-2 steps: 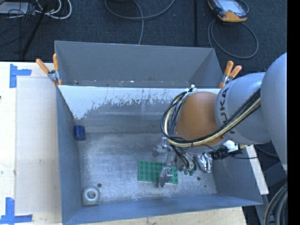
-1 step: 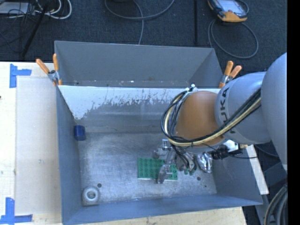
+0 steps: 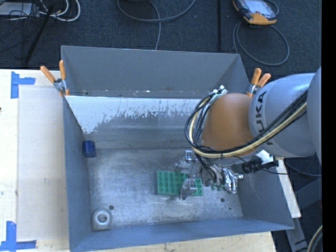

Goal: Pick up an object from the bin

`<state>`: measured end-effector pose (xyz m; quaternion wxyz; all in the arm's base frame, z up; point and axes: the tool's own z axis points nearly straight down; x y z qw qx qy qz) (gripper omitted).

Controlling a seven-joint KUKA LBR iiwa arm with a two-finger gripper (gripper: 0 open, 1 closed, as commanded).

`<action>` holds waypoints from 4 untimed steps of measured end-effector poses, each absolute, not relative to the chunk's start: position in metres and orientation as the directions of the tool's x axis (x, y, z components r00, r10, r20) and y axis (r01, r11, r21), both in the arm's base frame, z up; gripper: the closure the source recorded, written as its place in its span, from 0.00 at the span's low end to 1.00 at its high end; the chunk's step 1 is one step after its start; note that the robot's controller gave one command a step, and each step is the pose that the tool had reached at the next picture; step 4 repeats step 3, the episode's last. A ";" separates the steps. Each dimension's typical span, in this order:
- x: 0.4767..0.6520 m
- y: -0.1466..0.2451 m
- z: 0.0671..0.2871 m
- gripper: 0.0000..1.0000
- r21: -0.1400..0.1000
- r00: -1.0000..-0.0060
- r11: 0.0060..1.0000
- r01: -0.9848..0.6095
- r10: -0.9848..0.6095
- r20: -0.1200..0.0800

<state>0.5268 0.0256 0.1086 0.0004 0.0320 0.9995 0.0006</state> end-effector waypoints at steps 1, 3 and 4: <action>0.528 0.026 0.162 1.00 0.001 -0.998 0.998 0.064 0.064 -0.004; 0.529 0.026 0.200 1.00 0.001 -0.998 0.998 0.065 0.065 -0.002; 0.529 0.026 0.200 1.00 0.001 -0.998 0.998 0.065 0.065 -0.002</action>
Offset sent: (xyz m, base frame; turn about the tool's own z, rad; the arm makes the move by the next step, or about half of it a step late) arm 0.0000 0.0000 0.0512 0.0000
